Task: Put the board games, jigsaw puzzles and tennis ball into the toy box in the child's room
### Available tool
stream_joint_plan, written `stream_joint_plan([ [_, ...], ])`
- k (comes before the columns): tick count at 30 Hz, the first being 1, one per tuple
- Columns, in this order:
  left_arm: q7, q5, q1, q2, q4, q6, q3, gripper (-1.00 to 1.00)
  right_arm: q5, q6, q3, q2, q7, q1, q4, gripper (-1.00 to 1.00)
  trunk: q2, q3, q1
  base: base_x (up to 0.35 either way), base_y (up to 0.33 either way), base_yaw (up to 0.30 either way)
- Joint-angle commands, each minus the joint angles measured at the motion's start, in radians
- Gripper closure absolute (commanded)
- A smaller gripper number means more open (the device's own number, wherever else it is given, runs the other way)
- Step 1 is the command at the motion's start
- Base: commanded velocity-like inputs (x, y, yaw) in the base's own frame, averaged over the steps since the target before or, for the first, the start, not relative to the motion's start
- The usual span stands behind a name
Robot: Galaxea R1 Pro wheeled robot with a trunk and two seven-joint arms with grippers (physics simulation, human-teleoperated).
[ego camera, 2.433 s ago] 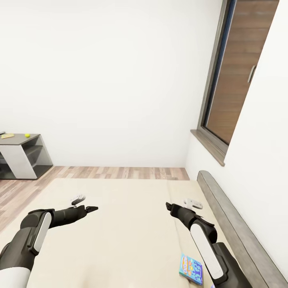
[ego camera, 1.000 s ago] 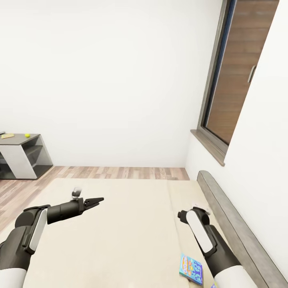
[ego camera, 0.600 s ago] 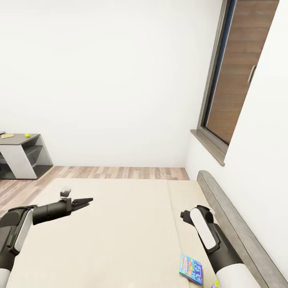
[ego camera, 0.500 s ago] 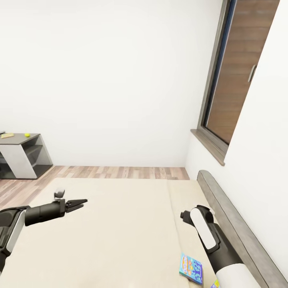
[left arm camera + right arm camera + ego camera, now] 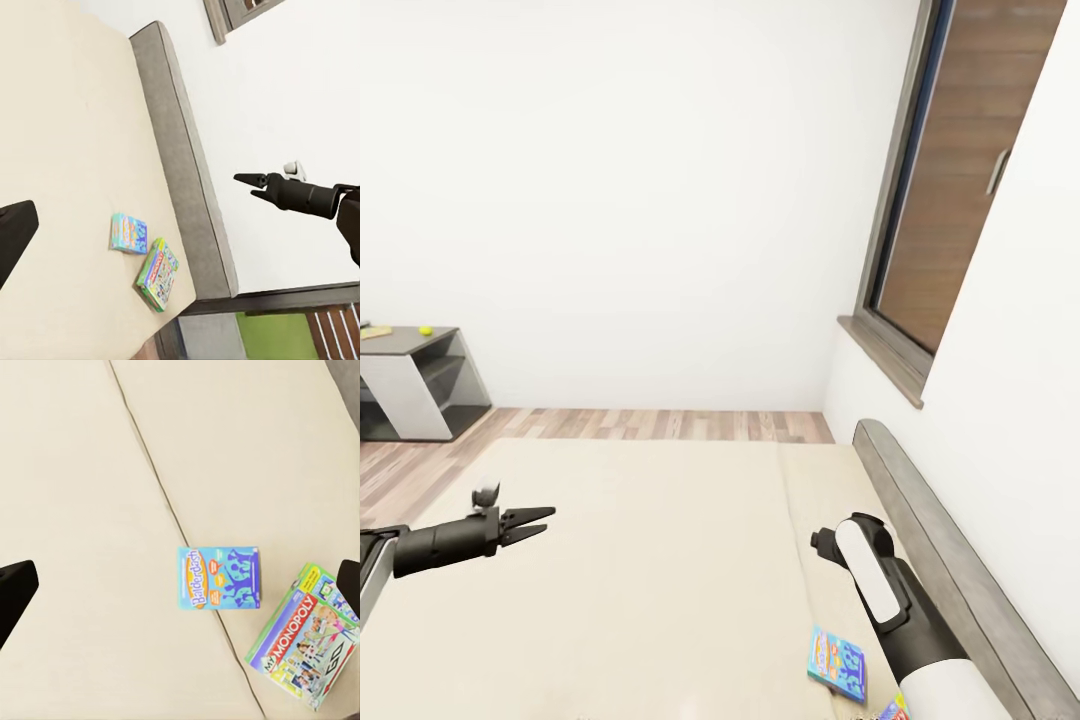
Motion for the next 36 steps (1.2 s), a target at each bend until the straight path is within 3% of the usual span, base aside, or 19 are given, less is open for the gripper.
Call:
stream_joint_plan([
  [1,-0.002,0.003,-0.001,0.001,0.000,0.008,0.000,-1.00,-0.009,0.002,0.001,0.000,-0.010,-0.001,-0.001,-1.00,-0.002,-0.004,0.001,0.000,0.000,0.000],
  [36,-0.014,0.001,-0.003,-0.004,-0.004,0.008,-0.007,-1.00,-0.009,0.001,-0.003,-0.003,-0.005,-0.002,0.027,-1.00,-0.002,-0.062,0.001,0.000,0.000,0.000],
])
